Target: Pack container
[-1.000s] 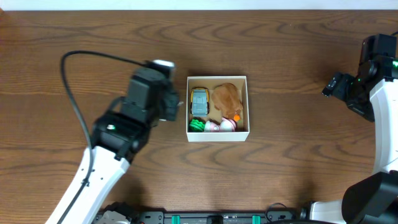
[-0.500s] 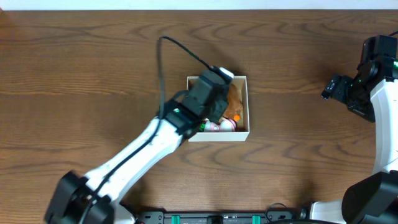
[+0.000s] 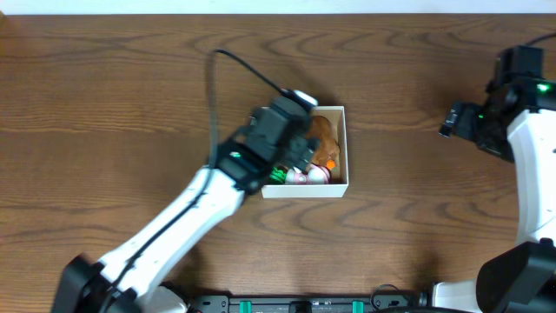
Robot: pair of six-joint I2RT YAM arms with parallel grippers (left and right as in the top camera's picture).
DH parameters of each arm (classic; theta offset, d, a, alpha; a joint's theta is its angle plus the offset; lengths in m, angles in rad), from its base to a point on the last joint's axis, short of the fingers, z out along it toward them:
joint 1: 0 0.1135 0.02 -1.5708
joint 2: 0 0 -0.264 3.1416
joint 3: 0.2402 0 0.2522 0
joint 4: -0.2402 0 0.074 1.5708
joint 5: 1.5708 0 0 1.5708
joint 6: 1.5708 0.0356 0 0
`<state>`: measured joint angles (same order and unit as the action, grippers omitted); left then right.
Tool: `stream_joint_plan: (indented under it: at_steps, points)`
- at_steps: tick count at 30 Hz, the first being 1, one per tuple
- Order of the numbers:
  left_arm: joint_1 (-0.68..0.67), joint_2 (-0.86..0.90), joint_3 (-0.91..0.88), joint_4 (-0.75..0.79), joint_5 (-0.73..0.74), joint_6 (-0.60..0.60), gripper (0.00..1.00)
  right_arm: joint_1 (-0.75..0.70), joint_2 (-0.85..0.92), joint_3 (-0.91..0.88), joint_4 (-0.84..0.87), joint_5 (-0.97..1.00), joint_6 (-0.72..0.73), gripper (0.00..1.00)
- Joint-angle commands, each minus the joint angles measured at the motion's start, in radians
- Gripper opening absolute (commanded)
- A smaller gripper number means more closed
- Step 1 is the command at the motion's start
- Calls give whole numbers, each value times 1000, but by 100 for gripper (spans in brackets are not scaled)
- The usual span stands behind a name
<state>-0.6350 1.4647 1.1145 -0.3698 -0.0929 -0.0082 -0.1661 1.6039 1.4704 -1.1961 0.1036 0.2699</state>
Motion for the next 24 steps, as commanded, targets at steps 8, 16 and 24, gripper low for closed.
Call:
stream_joint_plan:
  at_steps: [8,16,24]
  points:
    - [365,-105,13,-67,-61,-72,98,215,-72,-2,193,-47,-51,99]
    - [452,-135,14,-99,-66,-84,98,230,-79,-2,241,-48,-70,99]
    - [533,-362,-47,-174,-77,-174,98,262,-274,-42,240,48,-20,99]
